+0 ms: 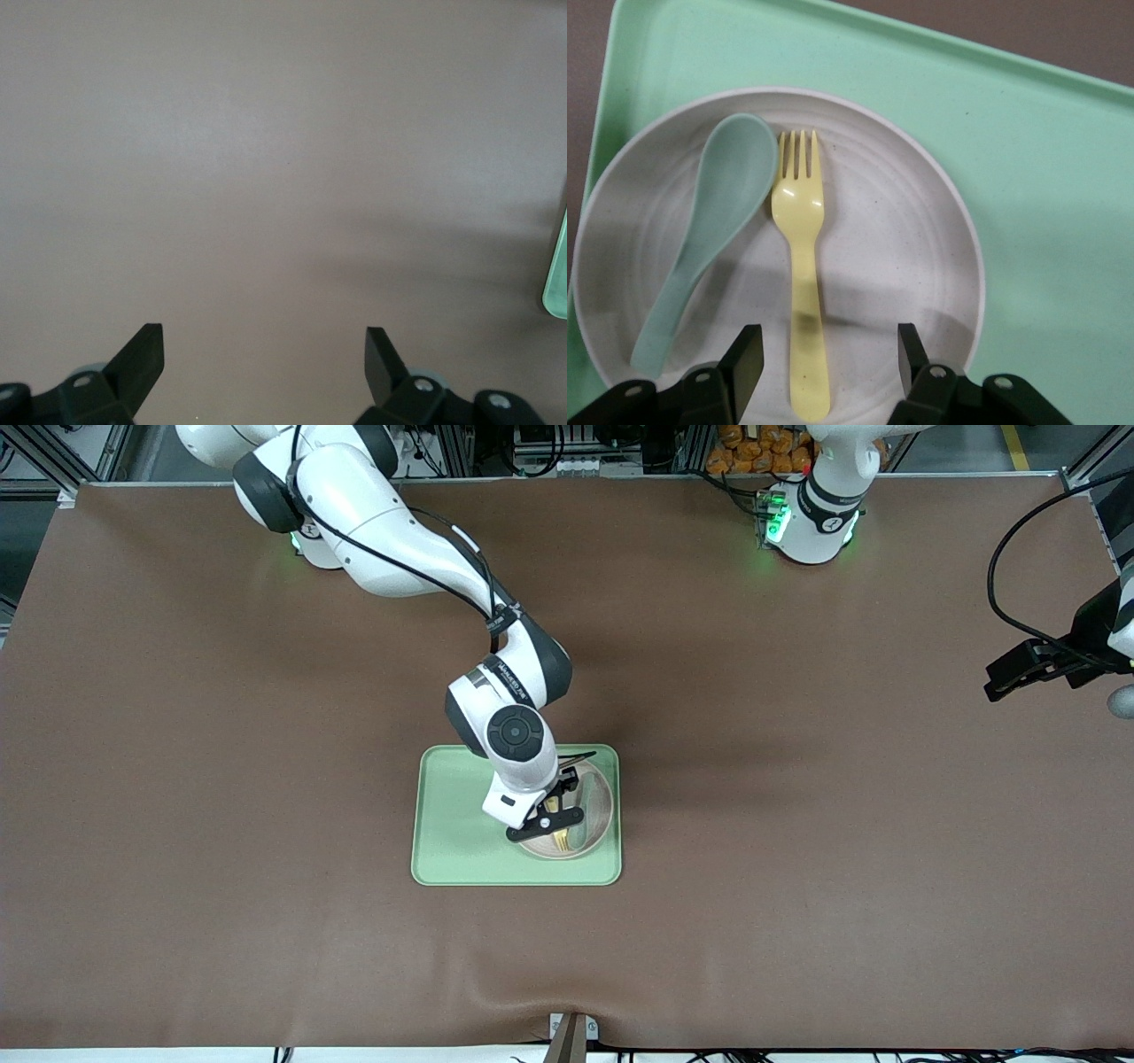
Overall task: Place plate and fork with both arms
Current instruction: 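Grasp the yellow fork on the plate with the right gripper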
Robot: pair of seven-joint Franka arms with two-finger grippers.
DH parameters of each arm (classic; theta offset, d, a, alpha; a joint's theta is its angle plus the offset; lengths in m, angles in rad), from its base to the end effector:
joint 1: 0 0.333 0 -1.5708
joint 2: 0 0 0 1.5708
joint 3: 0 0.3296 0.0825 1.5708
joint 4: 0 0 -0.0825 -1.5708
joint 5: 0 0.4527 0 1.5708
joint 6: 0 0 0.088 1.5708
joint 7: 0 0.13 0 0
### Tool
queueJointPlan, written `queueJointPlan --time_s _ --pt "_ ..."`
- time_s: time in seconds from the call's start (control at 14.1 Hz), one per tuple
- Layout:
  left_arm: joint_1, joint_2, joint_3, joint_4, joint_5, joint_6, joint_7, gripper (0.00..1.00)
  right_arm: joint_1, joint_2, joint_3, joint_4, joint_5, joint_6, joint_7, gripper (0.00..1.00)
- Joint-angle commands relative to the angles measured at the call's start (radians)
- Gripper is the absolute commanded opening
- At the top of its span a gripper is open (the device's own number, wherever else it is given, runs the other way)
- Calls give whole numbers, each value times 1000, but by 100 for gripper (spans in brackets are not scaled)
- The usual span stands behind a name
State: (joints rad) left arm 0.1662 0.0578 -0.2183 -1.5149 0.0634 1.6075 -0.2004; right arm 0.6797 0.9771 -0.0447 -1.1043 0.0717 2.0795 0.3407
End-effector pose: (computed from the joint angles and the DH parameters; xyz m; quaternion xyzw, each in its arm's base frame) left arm 0.6461 -0.0219 0.6131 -0.9968 -0.0737 -0.0211 0.0230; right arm 0.6689 0.5123 0.1701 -0.9902 -0.1390 0.0064 0.0110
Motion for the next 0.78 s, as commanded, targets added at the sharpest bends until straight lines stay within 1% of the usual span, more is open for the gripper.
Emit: queueJointPlan --time_s 0.0,0.43,0.57,0.71 --pt "1 -35 -6 -25 -13 0 2 100 12 35 -6 40 -17 13 6 69" --pt "6 -47 -6 -8 -13 -14 10 100 12 51 -6 37 -18 19 3 62" --pt "6 -47 -6 -8 -13 -14 12 100 12 55 -7 35 -18 31 4 62" --pt "-26 -58 13 -11 -13 -14 15 100 18 57 -7 35 -21 33 4 60"
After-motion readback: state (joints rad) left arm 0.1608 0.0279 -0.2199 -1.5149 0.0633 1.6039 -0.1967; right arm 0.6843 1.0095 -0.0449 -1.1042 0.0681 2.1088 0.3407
